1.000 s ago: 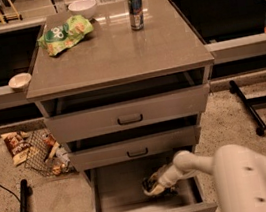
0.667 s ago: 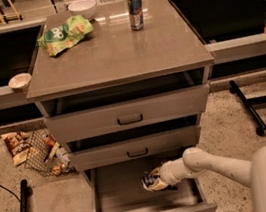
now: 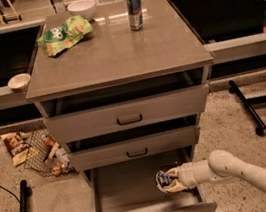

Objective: Pick blue chip bag from bottom drawer and place on counter

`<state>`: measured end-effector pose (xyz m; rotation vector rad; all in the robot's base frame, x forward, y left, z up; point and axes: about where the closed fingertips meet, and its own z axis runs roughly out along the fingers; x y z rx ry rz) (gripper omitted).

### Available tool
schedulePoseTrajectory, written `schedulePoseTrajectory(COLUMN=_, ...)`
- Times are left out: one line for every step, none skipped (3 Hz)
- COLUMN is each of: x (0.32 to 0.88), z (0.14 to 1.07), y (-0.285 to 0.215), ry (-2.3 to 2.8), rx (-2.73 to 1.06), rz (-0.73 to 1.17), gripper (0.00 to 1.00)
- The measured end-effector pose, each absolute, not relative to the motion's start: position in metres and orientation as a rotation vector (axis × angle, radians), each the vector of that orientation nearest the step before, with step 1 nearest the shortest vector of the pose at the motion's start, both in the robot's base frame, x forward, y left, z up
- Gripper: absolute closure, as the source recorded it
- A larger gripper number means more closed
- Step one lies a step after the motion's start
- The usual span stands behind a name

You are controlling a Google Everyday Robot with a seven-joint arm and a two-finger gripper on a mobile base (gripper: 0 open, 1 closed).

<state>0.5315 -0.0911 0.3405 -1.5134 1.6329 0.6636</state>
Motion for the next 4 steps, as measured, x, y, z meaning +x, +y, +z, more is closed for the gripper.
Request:
schedulePoseTrajectory(x=0.532, z=0.341, y=-0.091, ry=1.632, rx=-1.514, rz=0.663, gripper=1.00)
schedulePoseTrajectory(x=0.521, z=0.400, y=-0.080, ry=1.488, rx=-1.611, rz=0.594, gripper=1.00)
schedulePoseTrajectory(x=0.492, z=0.495, y=-0.058, ry=1.281, rx=-1.764, rz=0.456, gripper=1.00)
schedulePoseTrajectory(x=0.471, z=0.569, y=-0.045, ry=1.163, rx=-1.887, rz=0.309, gripper=1.00)
